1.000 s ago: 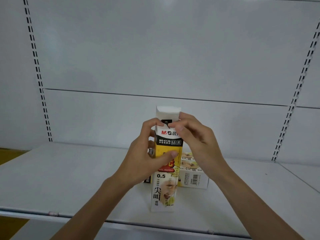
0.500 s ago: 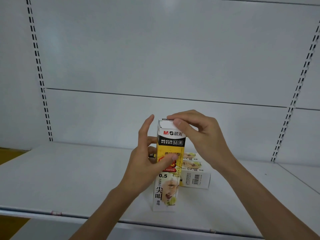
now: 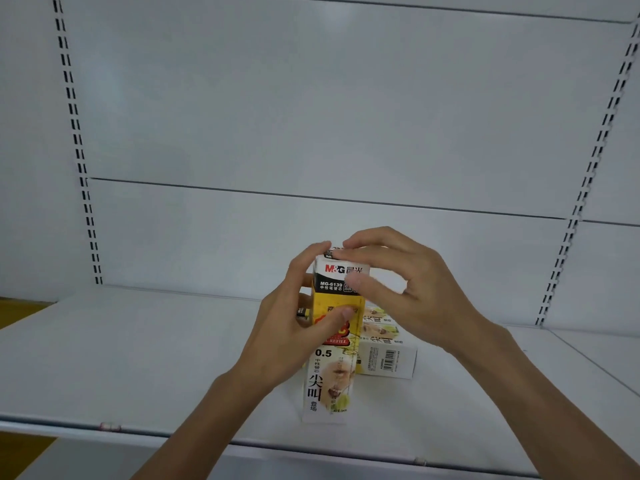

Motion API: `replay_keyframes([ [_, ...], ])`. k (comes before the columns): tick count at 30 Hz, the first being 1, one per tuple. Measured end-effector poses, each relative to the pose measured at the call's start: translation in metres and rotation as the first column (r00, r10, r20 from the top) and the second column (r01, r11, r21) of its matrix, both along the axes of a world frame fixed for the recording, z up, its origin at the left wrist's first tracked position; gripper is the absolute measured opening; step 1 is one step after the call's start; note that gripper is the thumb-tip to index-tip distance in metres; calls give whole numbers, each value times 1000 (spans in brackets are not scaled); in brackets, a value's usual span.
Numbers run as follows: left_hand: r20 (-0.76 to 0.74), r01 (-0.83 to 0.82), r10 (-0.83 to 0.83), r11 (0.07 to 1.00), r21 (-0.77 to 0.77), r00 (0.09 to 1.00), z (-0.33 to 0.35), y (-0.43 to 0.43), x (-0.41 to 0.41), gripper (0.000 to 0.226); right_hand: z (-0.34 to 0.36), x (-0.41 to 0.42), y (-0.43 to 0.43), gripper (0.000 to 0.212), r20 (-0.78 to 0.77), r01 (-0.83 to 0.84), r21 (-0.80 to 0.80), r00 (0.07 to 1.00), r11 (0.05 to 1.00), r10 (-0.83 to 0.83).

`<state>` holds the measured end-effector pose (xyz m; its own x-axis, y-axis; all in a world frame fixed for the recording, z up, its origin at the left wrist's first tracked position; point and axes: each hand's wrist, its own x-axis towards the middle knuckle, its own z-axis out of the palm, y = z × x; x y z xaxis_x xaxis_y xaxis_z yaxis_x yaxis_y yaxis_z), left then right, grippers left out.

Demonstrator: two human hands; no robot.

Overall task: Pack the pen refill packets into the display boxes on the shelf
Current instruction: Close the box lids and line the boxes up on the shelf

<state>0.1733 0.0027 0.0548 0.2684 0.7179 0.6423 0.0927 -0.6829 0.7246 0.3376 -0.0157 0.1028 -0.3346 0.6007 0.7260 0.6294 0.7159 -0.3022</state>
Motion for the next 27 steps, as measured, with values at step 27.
replay_keyframes([
  [27, -388, -50, -203, 832, -552, 899, -39, 48, -24, 120, -85, 68, 23, 118, -144, 34, -850, 945, 525, -295],
])
